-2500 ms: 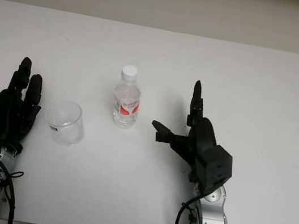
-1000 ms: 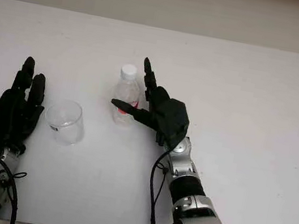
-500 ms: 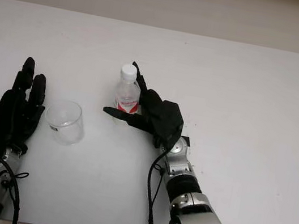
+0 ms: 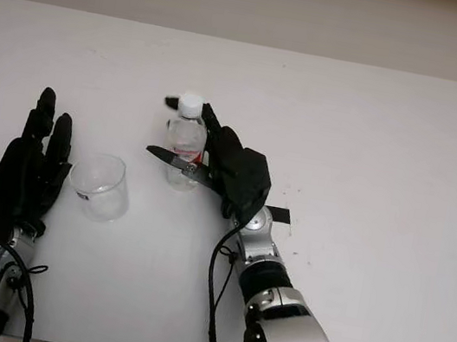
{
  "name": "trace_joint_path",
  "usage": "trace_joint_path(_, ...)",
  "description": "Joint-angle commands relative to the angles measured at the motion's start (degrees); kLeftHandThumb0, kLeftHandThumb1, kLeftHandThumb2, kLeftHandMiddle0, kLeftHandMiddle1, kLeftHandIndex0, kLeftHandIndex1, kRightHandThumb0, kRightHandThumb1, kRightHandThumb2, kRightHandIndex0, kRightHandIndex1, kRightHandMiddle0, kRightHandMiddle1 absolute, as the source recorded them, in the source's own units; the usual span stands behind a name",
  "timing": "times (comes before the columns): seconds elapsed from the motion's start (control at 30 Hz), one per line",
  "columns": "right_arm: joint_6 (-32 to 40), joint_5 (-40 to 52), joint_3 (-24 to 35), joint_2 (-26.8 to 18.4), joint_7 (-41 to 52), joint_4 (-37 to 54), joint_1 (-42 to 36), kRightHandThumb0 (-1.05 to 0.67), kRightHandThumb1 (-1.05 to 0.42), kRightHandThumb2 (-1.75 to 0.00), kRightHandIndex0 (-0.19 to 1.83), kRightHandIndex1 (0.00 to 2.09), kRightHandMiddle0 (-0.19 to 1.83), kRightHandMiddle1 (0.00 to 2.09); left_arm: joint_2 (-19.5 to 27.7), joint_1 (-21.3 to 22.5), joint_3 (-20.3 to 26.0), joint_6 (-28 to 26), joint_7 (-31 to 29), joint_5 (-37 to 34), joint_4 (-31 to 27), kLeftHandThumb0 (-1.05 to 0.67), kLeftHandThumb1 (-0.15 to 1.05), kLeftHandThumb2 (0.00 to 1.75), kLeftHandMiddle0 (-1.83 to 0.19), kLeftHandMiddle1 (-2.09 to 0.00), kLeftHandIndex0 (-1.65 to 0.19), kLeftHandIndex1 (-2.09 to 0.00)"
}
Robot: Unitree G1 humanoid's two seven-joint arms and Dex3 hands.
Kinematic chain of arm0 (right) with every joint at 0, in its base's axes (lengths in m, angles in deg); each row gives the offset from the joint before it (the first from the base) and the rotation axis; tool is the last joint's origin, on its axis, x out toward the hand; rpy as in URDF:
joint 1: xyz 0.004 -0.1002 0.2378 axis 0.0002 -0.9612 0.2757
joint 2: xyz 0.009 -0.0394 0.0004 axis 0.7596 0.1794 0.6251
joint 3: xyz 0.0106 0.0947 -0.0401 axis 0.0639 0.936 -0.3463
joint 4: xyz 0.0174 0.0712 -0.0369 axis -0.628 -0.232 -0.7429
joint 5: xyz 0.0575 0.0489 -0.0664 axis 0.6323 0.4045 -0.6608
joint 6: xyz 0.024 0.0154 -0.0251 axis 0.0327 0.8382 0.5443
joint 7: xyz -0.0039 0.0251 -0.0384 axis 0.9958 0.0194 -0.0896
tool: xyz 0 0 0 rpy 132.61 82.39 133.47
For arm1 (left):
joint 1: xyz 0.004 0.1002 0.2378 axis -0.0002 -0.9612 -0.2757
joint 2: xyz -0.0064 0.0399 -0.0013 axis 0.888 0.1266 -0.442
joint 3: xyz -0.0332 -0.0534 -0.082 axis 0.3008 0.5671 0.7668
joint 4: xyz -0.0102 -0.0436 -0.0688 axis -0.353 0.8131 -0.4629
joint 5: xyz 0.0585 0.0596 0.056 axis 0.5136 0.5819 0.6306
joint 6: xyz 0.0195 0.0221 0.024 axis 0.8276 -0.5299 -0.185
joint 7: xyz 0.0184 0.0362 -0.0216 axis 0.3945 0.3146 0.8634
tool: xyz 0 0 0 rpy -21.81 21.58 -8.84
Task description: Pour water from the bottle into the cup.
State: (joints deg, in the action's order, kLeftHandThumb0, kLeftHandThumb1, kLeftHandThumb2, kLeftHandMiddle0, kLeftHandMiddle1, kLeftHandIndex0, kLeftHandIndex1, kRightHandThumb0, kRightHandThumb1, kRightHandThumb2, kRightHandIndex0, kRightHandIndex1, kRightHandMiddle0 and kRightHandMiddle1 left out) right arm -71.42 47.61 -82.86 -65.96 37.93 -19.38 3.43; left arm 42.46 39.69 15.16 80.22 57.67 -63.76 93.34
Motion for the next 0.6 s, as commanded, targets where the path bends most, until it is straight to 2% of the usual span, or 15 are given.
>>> trace_joint_path(0.0,-0.84,-1.6,-1.03,0.01,-0.92,0.15,1.42,-0.42,-1.04,-0.22,1.2,2.07,0.89,2.09,-0.11,-0.06,0.08,0.56,0.23,0.26,-0.15,-0.61,1.05,0.53,0.1,-0.05,0.1,-0.06)
trace_joint_path(0.03,-1.84,-3.05,-1.88,-0.48,-1.81,0.0,1.44,-0.42,-1.04,-0.3,1.35,2.09,1.03,2.09,-0.21,-0.1,0.12,0.46,0.37,0.21,-0.28,-0.61,1.05,0.53,0.09,-0.06,0.1,-0.06)
trace_joint_path(0.1,-3.07,-5.17,-3.0,-1.15,-3.28,-0.22,1.47,-0.41,-1.05,-0.37,1.5,2.09,1.18,2.09,-0.14,-0.08,0.17,0.59,0.25,0.11,-0.1,-0.61,1.05,0.53,0.09,-0.06,0.1,-0.06)
trace_joint_path(0.2,-3.57,-6.52,-3.68,-1.6,-3.94,-0.3,1.51,-0.39,-1.05,-0.42,1.6,2.09,1.31,2.09,0.08,0.01,0.17,0.79,0.33,0.37,0.22,-0.61,1.05,0.53,0.09,-0.06,0.09,-0.06)
trace_joint_path(0.4,-4.04,-7.36,-3.86,-1.83,-4.56,-0.32,1.5,-0.38,-1.05,-0.41,1.53,2.09,1.29,2.09,0.4,0.29,0.19,0.5,0.36,0.51,0.56,-0.62,1.05,0.53,0.09,-0.05,0.09,-0.06)
trace_joint_path(0.57,-4.64,-8.85,-3.73,-3.01,-7.97,-0.83,2.97,-0.37,-1.05,-0.38,1.46,2.09,1.19,2.09,0.35,0.53,0.46,0.47,-0.03,-0.24,0.66,-0.61,1.05,0.53,0.09,-0.05,0.1,-0.05)
